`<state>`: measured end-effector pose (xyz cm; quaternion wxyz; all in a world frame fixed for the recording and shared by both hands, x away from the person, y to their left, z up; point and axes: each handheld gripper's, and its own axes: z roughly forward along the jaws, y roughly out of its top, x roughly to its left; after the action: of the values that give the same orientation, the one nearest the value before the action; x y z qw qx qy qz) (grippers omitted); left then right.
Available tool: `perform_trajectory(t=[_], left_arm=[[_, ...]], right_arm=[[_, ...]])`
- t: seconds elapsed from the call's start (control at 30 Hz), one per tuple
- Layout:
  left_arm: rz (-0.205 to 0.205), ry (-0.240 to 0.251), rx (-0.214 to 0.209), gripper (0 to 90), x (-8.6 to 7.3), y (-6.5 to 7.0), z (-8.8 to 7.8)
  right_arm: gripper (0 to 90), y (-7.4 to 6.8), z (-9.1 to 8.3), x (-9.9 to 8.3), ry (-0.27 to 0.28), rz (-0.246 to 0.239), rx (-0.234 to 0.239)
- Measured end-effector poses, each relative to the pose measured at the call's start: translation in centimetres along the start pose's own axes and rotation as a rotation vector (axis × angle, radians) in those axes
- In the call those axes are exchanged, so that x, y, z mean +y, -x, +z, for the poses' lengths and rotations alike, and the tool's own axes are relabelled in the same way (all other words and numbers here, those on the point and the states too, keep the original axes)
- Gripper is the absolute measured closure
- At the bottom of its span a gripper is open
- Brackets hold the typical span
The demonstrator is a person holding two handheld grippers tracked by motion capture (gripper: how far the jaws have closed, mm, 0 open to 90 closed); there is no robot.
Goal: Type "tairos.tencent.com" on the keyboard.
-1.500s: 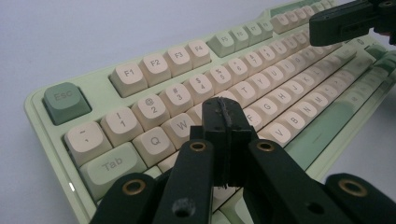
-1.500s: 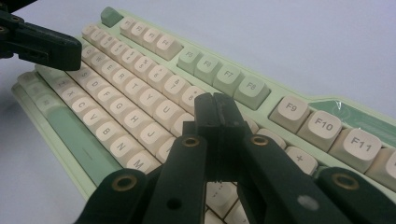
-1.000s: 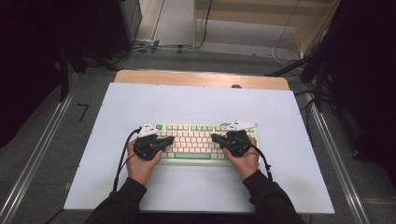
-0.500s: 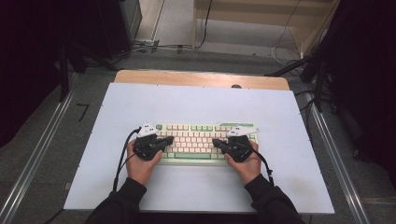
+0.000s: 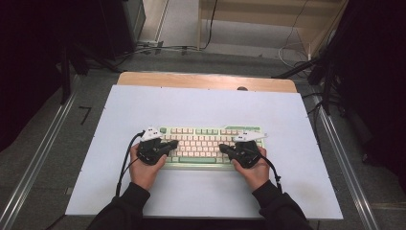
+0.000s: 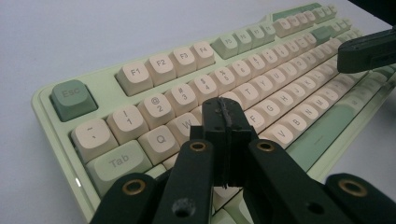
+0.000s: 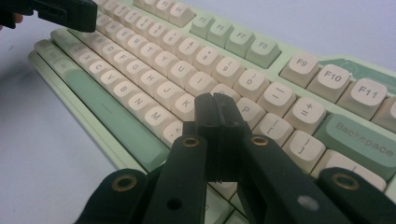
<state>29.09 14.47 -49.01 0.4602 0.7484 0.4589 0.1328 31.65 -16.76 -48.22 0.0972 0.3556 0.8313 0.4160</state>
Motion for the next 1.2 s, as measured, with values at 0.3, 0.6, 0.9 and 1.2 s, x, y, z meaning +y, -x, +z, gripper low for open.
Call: perform_trajectory(t=[0.3, 0.6, 0.9, 1.2], left_arm=[[-0.001, -0.001, -0.001, 90.0, -0.01, 0.00, 0.00], [0.000, -0.003, -0.004, 90.0, -0.02, 0.03, 0.00], [-0.002, -0.003, -0.005, 90.0, -0.03, 0.04, 0.02], [-0.001, -0.005, -0.005, 90.0, -0.03, 0.08, 0.02]], right_arm=[[88.0, -0.15, 0.24, -0.22, -0.015, -0.011, 0.003], [88.0, -0.25, 0.47, -0.36, -0.026, -0.015, 0.006], [88.0, -0.38, 0.58, -0.43, -0.035, -0.021, 0.004], [88.0, -0.40, 0.58, -0.48, -0.035, -0.023, 0.006]])
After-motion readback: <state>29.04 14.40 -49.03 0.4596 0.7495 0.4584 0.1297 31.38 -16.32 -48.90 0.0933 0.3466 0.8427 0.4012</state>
